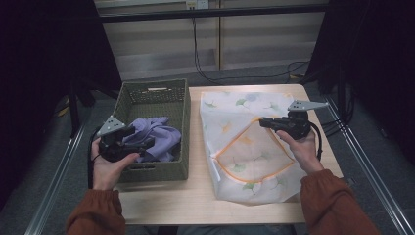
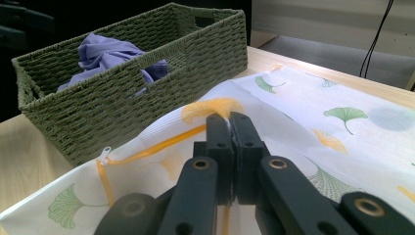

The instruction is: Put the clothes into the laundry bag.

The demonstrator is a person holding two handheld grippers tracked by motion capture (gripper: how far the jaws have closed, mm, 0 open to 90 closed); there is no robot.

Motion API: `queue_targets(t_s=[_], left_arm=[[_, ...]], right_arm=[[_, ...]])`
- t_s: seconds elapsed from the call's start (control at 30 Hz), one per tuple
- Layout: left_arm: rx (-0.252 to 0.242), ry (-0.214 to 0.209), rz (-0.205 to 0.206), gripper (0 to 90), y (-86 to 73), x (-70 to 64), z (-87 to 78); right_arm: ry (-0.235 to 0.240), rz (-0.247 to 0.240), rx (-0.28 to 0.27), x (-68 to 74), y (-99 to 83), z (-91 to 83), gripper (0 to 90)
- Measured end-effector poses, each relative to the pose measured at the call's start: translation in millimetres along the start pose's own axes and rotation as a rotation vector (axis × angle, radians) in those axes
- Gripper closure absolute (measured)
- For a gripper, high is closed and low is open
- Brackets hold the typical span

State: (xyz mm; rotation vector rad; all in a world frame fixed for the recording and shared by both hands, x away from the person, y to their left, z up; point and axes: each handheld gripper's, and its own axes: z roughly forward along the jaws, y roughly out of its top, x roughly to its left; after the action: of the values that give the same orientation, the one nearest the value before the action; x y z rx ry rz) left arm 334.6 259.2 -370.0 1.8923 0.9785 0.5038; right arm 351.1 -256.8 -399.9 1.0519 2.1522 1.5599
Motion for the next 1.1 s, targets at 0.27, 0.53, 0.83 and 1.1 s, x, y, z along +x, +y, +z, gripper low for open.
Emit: queue_targets(t_s=[0.27,0.53,0.83,1.1], left_arm=[[0.051,0.002,0.029,9.2,9.4,22.3,14.6],[0.152,0.024,0.003,6.5,10.3,42.6,44.9],[0.256,0.017,-0.026,7.0,2.7,57.6,69.9],[0.359,0.007,-0.044,7.4,-2.4,67.0,87.7]], right_arm=[[0.004,0.003,0.007,-1.5,-0.7,1.0,88.7],[0.014,0.006,0.026,-0.5,-3.0,6.9,88.6],[0.019,0.004,0.036,-1.6,-4.9,9.2,88.5],[0.021,0.008,0.036,-2.8,-5.6,9.5,88.5]])
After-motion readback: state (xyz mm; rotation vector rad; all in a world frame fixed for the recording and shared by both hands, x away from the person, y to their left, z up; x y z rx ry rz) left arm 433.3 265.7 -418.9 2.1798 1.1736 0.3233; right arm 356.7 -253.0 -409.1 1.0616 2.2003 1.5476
